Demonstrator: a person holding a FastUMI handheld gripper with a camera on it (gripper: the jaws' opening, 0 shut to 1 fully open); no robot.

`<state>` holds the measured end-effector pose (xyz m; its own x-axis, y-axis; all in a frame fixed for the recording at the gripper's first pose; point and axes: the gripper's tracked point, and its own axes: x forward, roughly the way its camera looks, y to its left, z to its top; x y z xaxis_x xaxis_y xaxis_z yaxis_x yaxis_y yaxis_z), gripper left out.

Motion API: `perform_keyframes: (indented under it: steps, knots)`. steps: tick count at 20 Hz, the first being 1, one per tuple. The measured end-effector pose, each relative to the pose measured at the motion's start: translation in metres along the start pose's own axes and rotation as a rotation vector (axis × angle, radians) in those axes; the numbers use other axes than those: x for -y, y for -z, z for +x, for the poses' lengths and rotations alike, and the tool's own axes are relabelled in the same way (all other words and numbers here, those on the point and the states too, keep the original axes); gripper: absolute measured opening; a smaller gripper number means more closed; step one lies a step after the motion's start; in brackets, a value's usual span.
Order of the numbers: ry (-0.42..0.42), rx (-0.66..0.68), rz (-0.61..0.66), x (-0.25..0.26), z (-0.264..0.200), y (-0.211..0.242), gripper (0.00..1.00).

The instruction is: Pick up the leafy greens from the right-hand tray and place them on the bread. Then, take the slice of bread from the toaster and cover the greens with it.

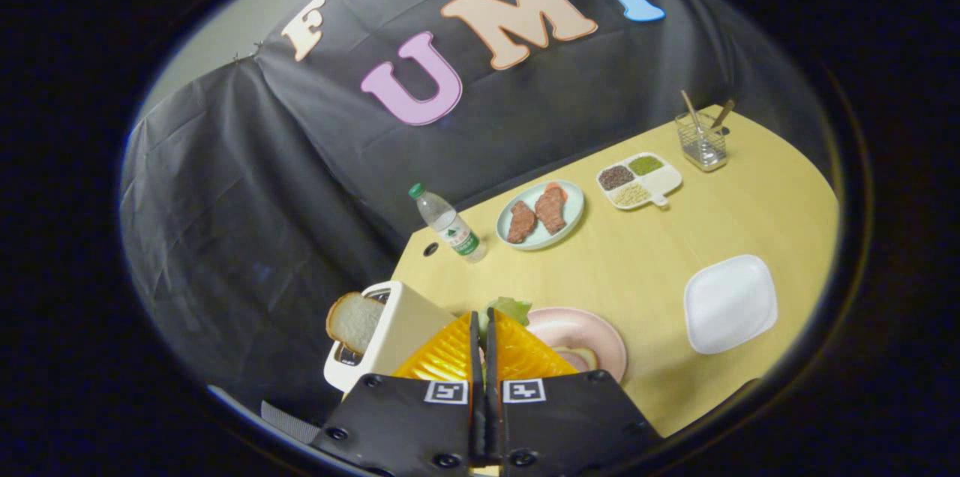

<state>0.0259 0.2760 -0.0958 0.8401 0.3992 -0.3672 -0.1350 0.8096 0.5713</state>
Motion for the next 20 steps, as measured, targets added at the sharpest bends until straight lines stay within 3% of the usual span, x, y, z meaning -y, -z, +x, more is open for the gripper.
perform_keyframes:
  steps: [6, 15, 20]
  knots:
    - [0.03, -0.044, -0.014, -0.013, 0.037, 0.036, 0.03]
    - [0.142, -0.105, 0.002, 0.06, 0.037, 0.071, 0.03]
    - [0.162, -0.102, 0.023, 0.087, 0.03, 0.076, 0.03]
